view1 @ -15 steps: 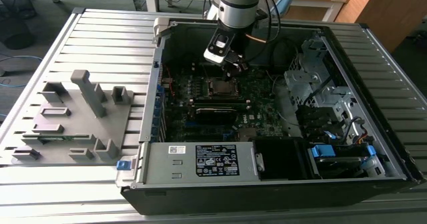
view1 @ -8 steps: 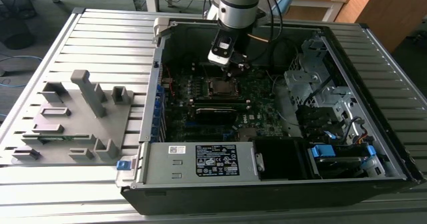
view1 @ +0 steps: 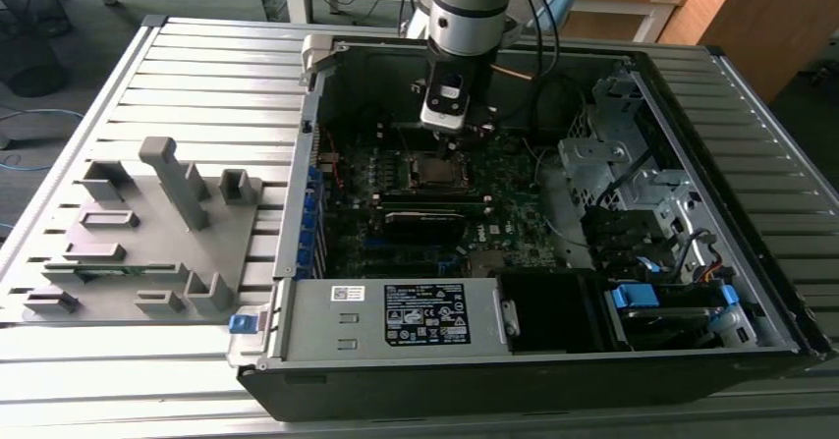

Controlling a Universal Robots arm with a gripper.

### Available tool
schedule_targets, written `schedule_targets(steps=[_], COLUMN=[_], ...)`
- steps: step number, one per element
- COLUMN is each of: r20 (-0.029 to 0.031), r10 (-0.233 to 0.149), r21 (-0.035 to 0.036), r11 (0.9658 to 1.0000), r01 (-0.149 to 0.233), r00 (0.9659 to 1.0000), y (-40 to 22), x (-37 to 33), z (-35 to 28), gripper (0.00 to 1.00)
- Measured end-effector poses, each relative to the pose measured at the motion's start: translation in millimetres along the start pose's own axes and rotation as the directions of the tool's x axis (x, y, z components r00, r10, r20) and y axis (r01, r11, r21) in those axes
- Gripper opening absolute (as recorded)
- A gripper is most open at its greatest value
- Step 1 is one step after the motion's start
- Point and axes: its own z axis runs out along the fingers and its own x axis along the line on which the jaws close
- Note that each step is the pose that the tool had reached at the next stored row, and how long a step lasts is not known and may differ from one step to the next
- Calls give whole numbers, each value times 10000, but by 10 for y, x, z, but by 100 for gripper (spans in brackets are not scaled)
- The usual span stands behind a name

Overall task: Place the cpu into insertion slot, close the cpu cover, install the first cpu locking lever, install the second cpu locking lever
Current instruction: 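Close the cpu cover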

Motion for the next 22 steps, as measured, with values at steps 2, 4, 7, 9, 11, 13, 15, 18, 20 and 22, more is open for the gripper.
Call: schedule_targets(steps=[2, 4, 7, 9, 11, 13, 15, 18, 20, 22], r20=[-9, -18, -31, -39, -49, -57, -67, -80, -88, -97], r10=[-375, -733, -1271, -1637, -1990, -2341, -2705, -3215, -3568, -3902], r21=[-2, -3, -6, -9, -11, -15, -20, -27, -33, -38], r11=[9993, 9973, 9919, 9865, 9800, 9722, 9627, 9469, 9342, 9207], r01=[375, 733, 1271, 1637, 1990, 2341, 2705, 3215, 3568, 3902], r00=[9993, 9973, 9919, 9865, 9800, 9722, 9627, 9469, 9341, 9207], y=[0, 0, 0, 0, -1, -1, 0, 0, -1, -1], x=[0, 0, 0, 0, 0, 0, 0, 0, 0, 0], z=[1, 1, 2, 3, 4, 6, 8, 11, 13, 15], gripper=[10, 10, 10, 10, 10, 10, 10, 10, 10, 10])
